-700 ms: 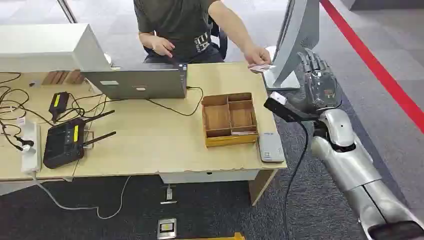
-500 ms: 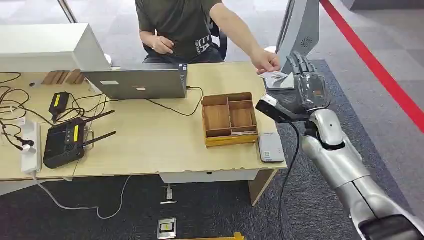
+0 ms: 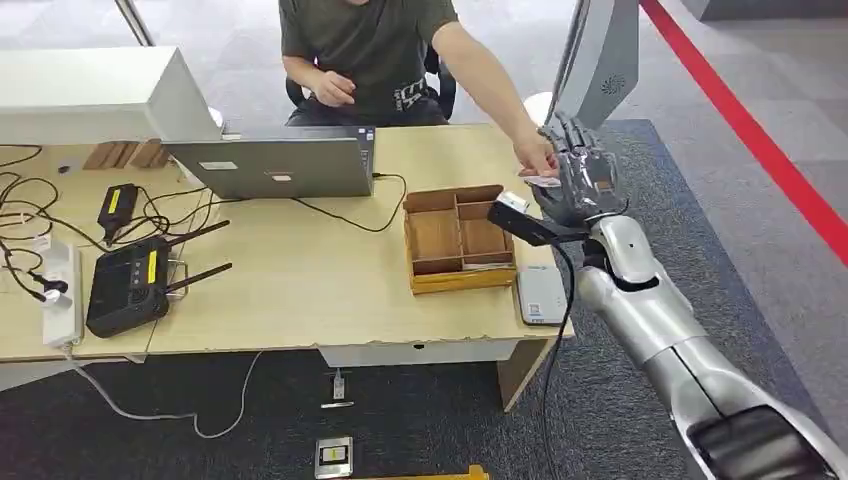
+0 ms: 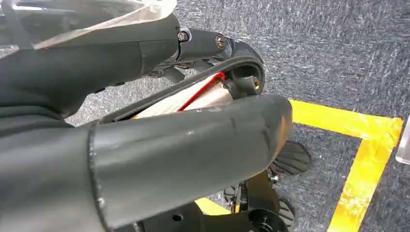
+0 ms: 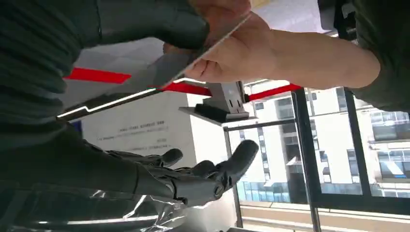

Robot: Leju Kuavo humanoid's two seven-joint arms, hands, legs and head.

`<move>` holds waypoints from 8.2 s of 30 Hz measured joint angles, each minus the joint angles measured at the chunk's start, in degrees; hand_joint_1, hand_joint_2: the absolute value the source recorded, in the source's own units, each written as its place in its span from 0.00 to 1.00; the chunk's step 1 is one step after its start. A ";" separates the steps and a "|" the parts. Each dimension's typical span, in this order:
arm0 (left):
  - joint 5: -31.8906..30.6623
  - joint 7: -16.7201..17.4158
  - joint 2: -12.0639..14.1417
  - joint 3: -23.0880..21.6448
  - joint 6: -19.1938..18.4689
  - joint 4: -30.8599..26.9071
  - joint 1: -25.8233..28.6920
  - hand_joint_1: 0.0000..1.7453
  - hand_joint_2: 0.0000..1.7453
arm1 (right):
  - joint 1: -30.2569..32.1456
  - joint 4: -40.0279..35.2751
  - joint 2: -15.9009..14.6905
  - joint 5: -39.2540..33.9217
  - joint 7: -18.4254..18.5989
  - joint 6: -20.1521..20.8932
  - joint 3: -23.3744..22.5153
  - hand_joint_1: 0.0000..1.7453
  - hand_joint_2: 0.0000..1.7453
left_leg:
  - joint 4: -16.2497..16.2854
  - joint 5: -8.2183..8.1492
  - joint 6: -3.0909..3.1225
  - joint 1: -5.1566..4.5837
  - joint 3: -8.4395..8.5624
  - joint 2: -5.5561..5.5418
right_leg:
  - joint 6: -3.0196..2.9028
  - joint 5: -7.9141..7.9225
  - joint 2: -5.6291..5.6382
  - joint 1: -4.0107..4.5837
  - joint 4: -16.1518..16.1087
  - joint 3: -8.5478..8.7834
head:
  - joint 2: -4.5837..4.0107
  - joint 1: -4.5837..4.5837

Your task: Pass the card to the sensor for recognition and then transmit it.

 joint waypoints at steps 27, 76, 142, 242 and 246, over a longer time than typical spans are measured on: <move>2.01 1.40 0.31 0.00 1.23 0.00 0.45 0.00 0.00 | 1.75 6.17 -1.70 -4.33 -1.79 -1.86 2.54 1.00 1.00 | 0.03 -0.01 0.01 -0.01 0.01 0.01 | 0.00 0.00 0.02 -0.01 -0.03 -0.05 | 0.00 0.00; 4.26 0.22 1.57 0.48 1.99 0.02 0.55 0.00 0.00 | 9.71 12.13 -3.50 -9.46 -3.83 -4.92 8.72 1.00 1.00 | 0.02 -0.01 0.01 0.00 0.00 0.05 | -0.01 0.01 0.03 0.00 -0.02 -0.04 | 0.00 0.00; 2.80 0.39 2.08 1.14 0.96 0.00 0.58 0.00 0.00 | 4.72 2.38 -7.19 -9.72 0.51 -0.08 14.34 1.00 1.00 | 0.02 0.00 0.00 0.00 0.11 0.09 | -0.01 0.03 0.06 0.00 0.00 0.06 | 0.00 0.00; 3.15 3.65 1.09 -4.48 3.28 0.02 0.13 0.00 0.00 | 21.51 -35.28 -6.03 1.92 15.34 10.69 -1.49 0.00 0.00 | 0.02 -0.02 -0.04 0.10 0.12 0.09 | -0.08 0.06 0.09 0.12 -0.04 0.09 | 0.00 0.00; 3.24 3.85 1.09 -4.44 3.32 0.02 0.02 0.00 0.00 | 21.23 -32.37 -3.89 3.23 14.56 9.95 -0.18 0.00 1.00 | 0.01 -0.01 -0.04 0.10 0.10 0.09 | -0.08 0.06 0.09 0.12 -0.03 0.08 | 0.00 0.00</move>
